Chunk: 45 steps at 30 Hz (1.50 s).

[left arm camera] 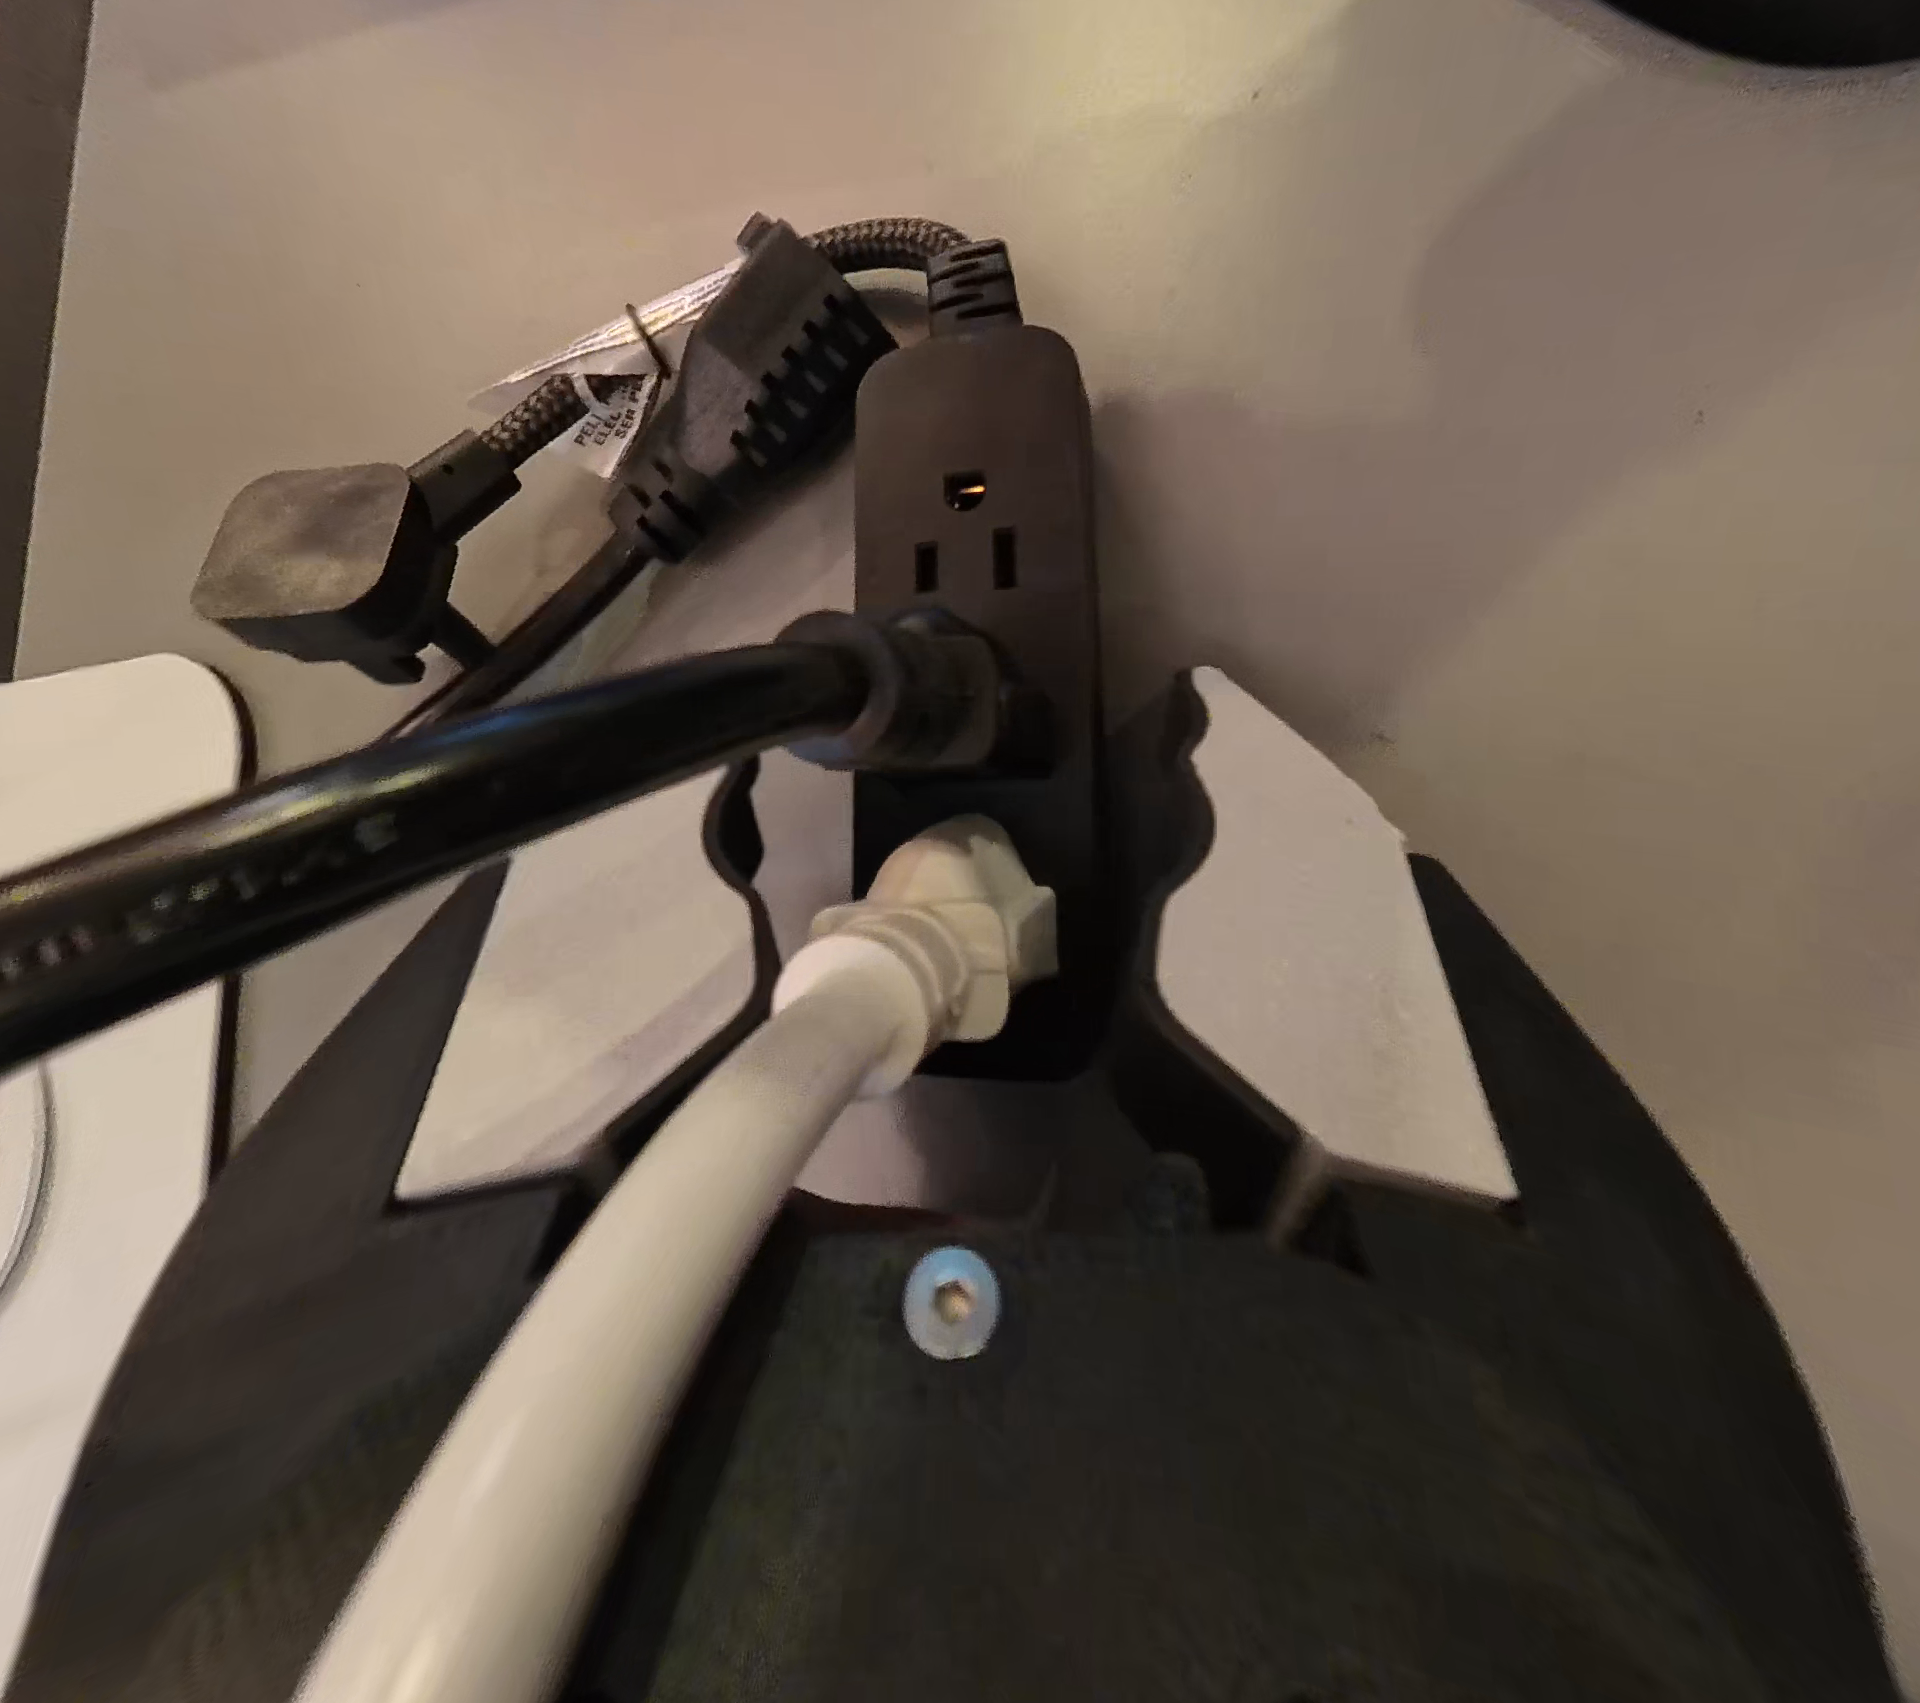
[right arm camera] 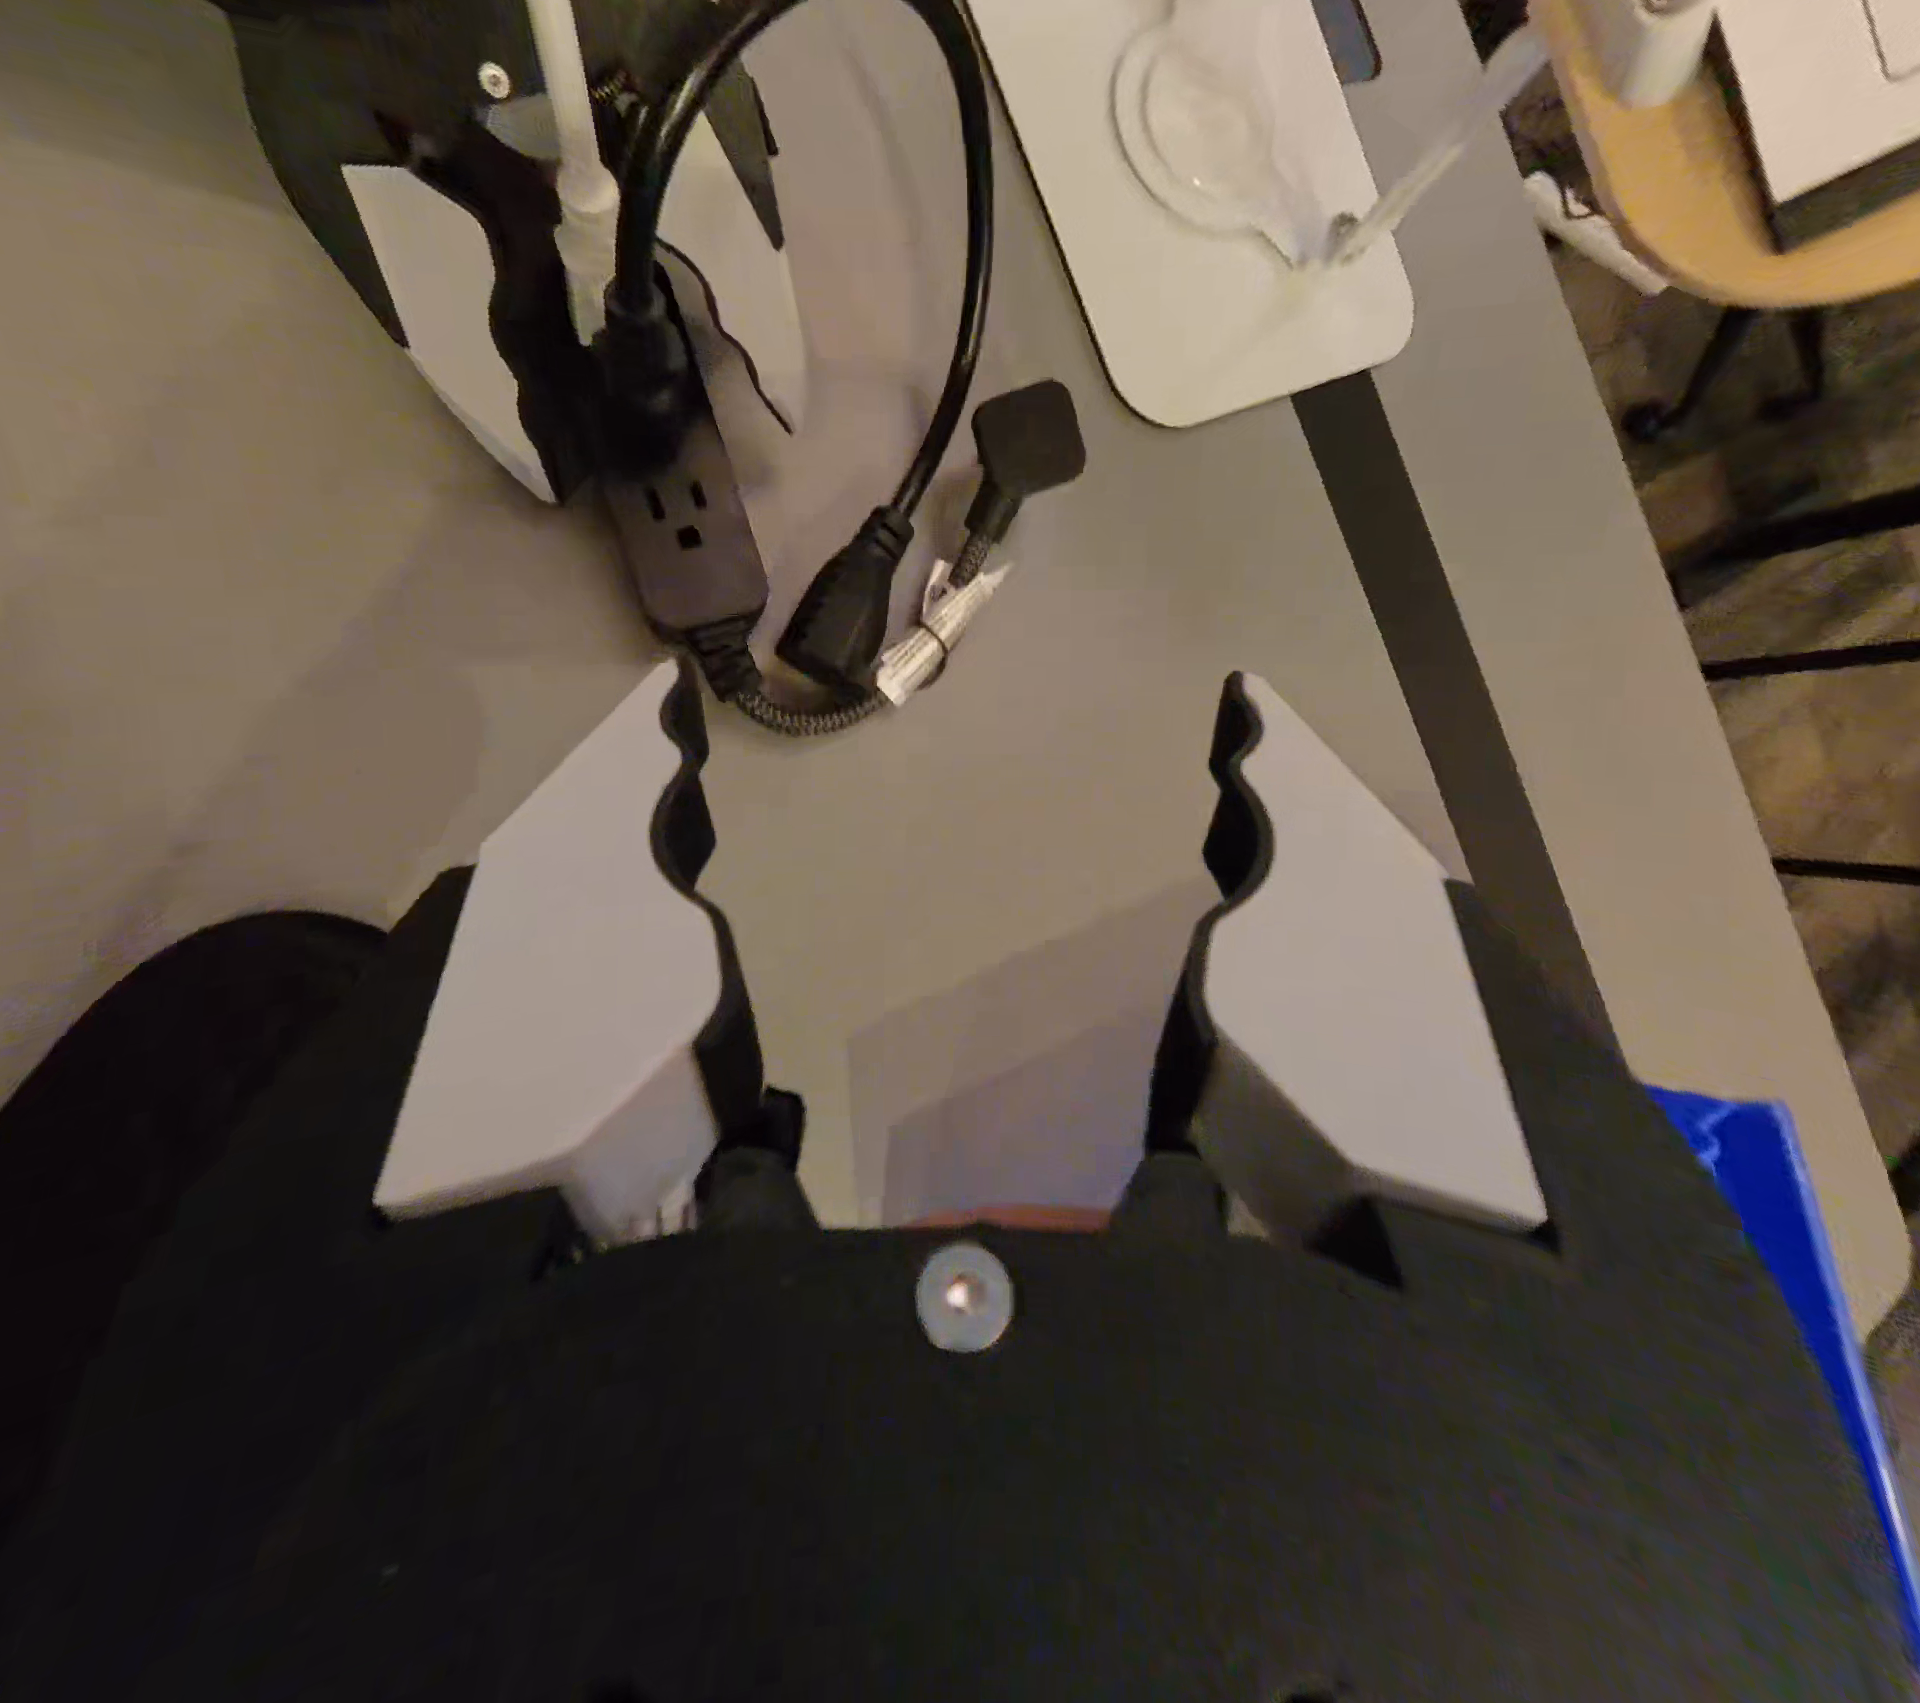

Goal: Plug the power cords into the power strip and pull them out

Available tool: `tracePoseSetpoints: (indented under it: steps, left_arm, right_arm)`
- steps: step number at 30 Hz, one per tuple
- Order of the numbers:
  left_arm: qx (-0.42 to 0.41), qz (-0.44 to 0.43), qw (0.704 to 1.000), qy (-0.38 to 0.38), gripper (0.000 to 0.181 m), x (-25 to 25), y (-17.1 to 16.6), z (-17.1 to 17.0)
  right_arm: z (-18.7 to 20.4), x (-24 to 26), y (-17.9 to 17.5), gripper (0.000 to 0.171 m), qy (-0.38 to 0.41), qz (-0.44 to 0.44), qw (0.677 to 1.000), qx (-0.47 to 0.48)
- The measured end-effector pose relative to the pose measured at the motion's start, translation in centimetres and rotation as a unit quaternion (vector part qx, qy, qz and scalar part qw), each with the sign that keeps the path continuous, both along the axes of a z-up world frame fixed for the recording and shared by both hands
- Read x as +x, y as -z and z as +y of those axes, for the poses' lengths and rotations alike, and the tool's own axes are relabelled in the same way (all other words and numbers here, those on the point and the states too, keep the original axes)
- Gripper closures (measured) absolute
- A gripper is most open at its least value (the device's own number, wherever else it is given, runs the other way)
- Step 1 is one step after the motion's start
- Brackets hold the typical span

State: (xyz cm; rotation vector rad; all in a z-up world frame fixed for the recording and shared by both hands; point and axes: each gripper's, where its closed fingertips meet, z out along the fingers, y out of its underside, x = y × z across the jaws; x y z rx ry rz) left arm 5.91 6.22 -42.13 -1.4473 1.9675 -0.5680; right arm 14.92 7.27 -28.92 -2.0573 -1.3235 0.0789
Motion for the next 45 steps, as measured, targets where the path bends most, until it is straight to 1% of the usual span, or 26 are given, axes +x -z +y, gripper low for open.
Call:
tracePoseSetpoints:
  steps: [1, 3, 5, 7, 8, 9, 10, 11, 12, 15, 16, 17, 19, 22, 23, 25, 26, 30, 32, 34, 39, 41, 42, 45]
  left_arm:
    - [-0.001, 0.001, 1.000, -0.002, 0.103, -0.1, 0.0, 0.1]
    - [0.002, 0.001, 1.000, -0.004, 0.093, -0.4, -0.1, 0.3]
    - [0.005, 0.002, 1.000, -0.006, 0.092, -0.5, -0.1, 0.5]
    - [-0.004, 0.005, 1.000, -0.006, 0.092, -0.6, 0.0, 0.4]
    - [-0.007, 0.008, 1.000, -0.008, 0.092, -0.7, 0.1, 0.4]
    - [-0.013, 0.015, 1.000, -0.009, 0.092, -1.0, 0.1, 0.4]
    - [-0.012, 0.018, 1.000, -0.011, 0.092, -1.1, 0.1, 0.5]
    - [-0.008, 0.019, 1.000, -0.012, 0.093, -1.3, 0.1, 0.7]
    - [-0.009, 0.021, 1.000, -0.011, 0.095, -1.5, 0.1, 0.7]
    - [-0.006, 0.021, 1.000, -0.014, 0.104, -1.8, 0.1, 1.0]
    - [-0.012, 0.024, 1.000, -0.011, 0.111, -1.9, 0.1, 0.9]
    - [-0.015, 0.024, 1.000, -0.010, 0.115, -2.0, 0.1, 0.8]
    - [-0.013, 0.023, 1.000, -0.012, 0.118, -2.1, 0.0, 1.0]
    - [-0.013, 0.021, 1.000, -0.016, 0.123, -2.4, -0.1, 1.3]
    - [-0.016, 0.020, 1.000, -0.017, 0.124, -2.6, -0.2, 1.3]
    - [-0.019, 0.016, 1.000, -0.015, 0.134, -3.0, -0.4, 1.5]
    - [-0.022, 0.016, 1.000, -0.015, 0.136, -3.2, -0.4, 1.5]
    - [-0.024, 0.015, 1.000, -0.015, 0.136, -3.1, -0.3, 1.5]
    - [-0.026, 0.013, 0.999, -0.024, 0.136, -2.9, -0.3, 1.7]
    - [-0.024, 0.012, 0.999, -0.032, 0.136, -2.8, -0.3, 2.0]
    - [-0.018, 0.023, 0.998, -0.049, 0.139, -2.6, -0.3, 2.3]
    - [-0.010, 0.025, 0.997, -0.067, 0.139, -2.4, -0.3, 2.8]
    - [-0.008, 0.023, 0.997, -0.075, 0.138, -2.3, -0.3, 3.1]
    - [-0.012, 0.019, 0.996, -0.082, 0.138, -2.3, -0.3, 3.4]
  right_arm:
    - [0.5, -0.8, 0.3, 0.070, -0.003, 0.004, 1.000, 0.006]
    - [1.2, -2.4, 0.5, 0.066, -0.008, 0.041, 0.999, 0.003]
    - [1.8, -3.6, 0.4, 0.065, -0.006, 0.084, 0.996, -0.009]
    - [2.0, -4.2, 1.1, 0.067, -0.009, 0.080, 0.997, -0.016]
    - [1.9, -4.4, 1.6, 0.070, -0.013, 0.072, 0.997, -0.019]
    - [1.6, -4.8, 2.3, 0.078, -0.021, 0.067, 0.997, -0.027]
    - [0.9, -5.3, 3.1, 0.092, -0.034, 0.063, 0.996, -0.045]
    - [0.1, -5.9, 4.1, 0.100, -0.049, 0.059, 0.995, -0.067]
    - [-0.6, -6.4, 5.2, 0.100, -0.059, 0.050, 0.994, -0.083]
    - [-1.6, -7.6, 8.1, 0.109, -0.078, 0.019, 0.991, -0.103]
    - [-1.8, -8.2, 8.8, 0.113, -0.084, 0.019, 0.990, -0.108]
    - [-1.7, -8.7, 9.5, 0.119, -0.087, 0.016, 0.990, -0.109]
    - [-1.1, -8.9, 11.0, 0.129, -0.085, -0.006, 0.991, -0.104]
    - [-1.0, -9.2, 12.7, 0.133, -0.093, -0.003, 0.989, -0.116]
    - [-1.0, -9.2, 12.8, 0.132, -0.100, 0.003, 0.988, -0.114]
    - [-0.9, -9.1, 12.8, 0.132, -0.111, 0.014, 0.988, -0.110]
    - [-0.8, -9.1, 12.8, 0.132, -0.117, 0.020, 0.987, -0.107]
    - [-0.6, -8.9, 12.8, 0.133, -0.160, 0.022, 0.982, -0.095]
    - [-0.2, -8.6, 12.8, 0.132, -0.167, 0.009, 0.980, -0.109]
    - [0.1, -8.3, 12.9, 0.133, -0.175, -0.028, 0.976, -0.129]
    - [0.1, -7.5, 12.7, 0.128, -0.209, -0.129, 0.946, -0.210]
    - [0.6, -8.0, 11.9, 0.128, -0.206, -0.128, 0.944, -0.225]
    - [1.2, -8.2, 11.7, 0.127, -0.209, -0.130, 0.945, -0.216]
    - [2.0, -9.0, 11.8, 0.129, -0.213, -0.106, 0.948, -0.213]
